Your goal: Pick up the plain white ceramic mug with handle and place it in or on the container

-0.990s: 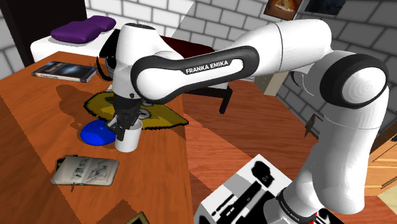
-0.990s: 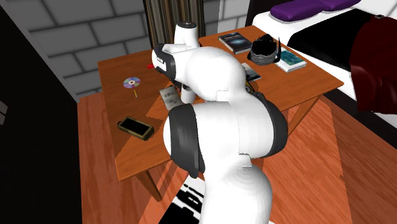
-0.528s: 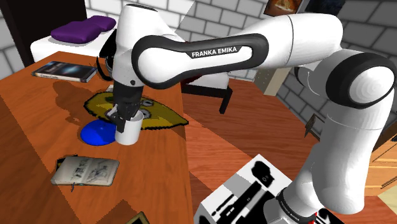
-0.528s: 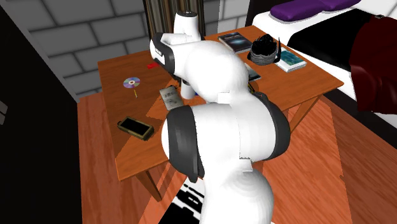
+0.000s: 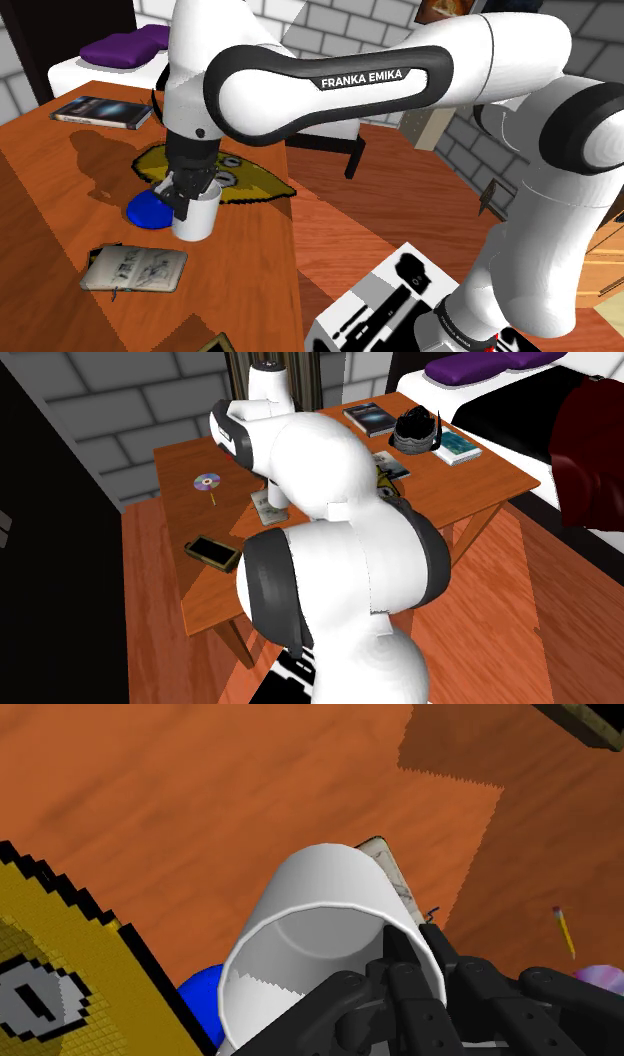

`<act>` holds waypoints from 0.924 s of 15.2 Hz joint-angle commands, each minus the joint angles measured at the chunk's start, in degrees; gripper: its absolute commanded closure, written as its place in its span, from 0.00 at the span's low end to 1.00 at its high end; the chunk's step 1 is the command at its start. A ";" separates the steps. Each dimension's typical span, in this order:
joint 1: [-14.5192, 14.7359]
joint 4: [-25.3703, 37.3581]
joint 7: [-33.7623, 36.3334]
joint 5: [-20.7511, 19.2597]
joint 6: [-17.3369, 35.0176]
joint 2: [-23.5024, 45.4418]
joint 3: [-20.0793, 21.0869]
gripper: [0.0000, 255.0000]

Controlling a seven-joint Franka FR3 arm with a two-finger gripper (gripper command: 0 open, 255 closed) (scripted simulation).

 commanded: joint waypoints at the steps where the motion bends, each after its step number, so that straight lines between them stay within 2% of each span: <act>1: 1.29 -1.51 2.24 -0.03 0.58 -1.18 0.77 1.00; 7: 5.60 -3.94 9.45 -0.56 1.16 -3.59 3.25 1.00; 14: 11.33 -3.50 18.80 -2.53 0.69 -3.85 6.21 1.00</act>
